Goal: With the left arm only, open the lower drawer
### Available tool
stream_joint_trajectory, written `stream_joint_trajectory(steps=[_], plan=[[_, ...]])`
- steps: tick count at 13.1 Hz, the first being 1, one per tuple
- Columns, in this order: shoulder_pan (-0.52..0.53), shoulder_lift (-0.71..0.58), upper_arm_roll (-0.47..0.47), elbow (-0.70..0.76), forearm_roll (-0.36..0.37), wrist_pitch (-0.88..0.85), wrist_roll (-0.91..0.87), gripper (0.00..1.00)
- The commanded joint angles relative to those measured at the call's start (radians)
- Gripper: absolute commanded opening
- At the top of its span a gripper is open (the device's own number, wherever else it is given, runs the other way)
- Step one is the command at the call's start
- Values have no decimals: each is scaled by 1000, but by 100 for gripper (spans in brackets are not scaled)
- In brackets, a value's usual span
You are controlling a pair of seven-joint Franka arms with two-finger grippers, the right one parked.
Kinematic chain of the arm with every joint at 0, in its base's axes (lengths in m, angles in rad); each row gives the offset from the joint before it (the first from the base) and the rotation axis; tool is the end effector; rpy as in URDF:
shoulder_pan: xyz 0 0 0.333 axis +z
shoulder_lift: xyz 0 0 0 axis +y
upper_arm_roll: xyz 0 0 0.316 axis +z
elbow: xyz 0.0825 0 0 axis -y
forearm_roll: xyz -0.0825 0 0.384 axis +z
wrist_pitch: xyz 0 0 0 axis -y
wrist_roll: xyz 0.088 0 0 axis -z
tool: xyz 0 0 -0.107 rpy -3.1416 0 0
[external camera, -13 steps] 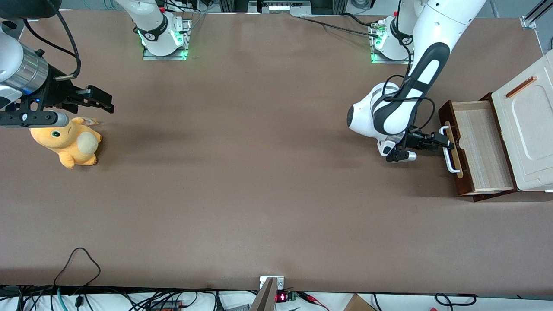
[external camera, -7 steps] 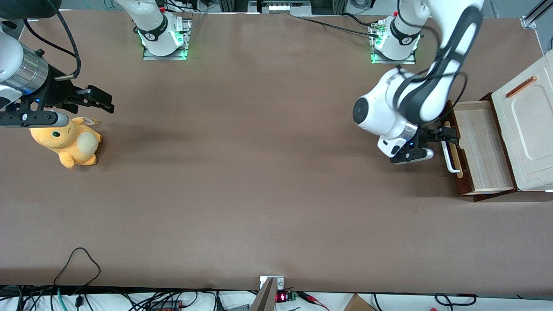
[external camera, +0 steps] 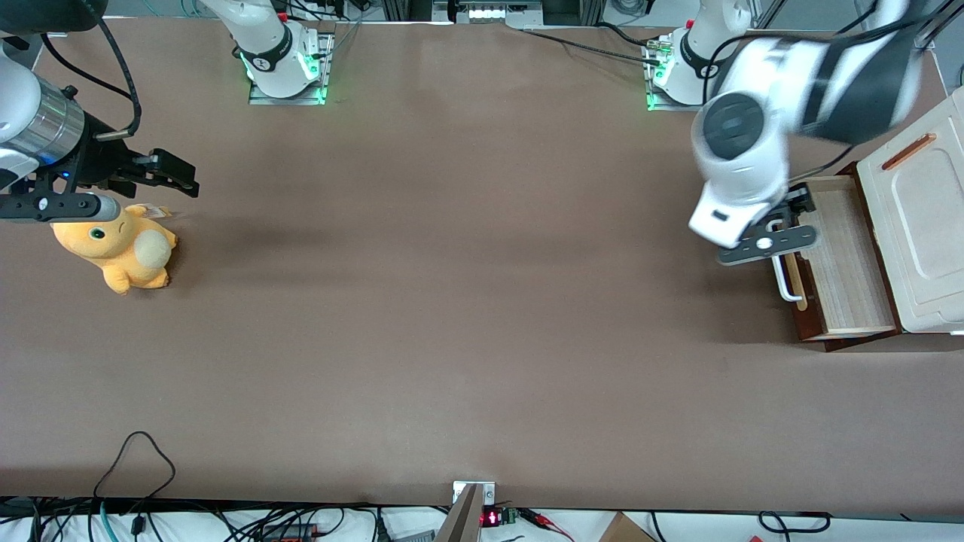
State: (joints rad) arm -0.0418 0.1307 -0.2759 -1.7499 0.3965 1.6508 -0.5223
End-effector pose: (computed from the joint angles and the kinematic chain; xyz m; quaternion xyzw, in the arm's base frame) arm 0.5619 -0.1373 0.4815 -0.9764 -0.0615 0.0283 0.2052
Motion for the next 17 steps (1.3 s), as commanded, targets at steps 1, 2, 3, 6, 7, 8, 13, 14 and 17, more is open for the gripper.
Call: stream_joint_trajectory(steps=[1, 2, 3, 6, 7, 8, 13, 14, 17], plan=[[17, -40, 114, 73, -235, 4, 228, 100], [17, -57, 150, 76, -287, 4, 304, 100], [17, -78, 177, 76, -338, 4, 355, 100], [25, -144, 201, 61, -384, 7, 478, 100], [26, -161, 201, 53, -402, 14, 492, 100], [40, -181, 201, 34, -428, 23, 499, 100], [54, -200, 202, 18, -433, 47, 562, 100], [56, -198, 204, 21, -433, 44, 561, 100], [56, -197, 204, 30, -427, 46, 556, 100]])
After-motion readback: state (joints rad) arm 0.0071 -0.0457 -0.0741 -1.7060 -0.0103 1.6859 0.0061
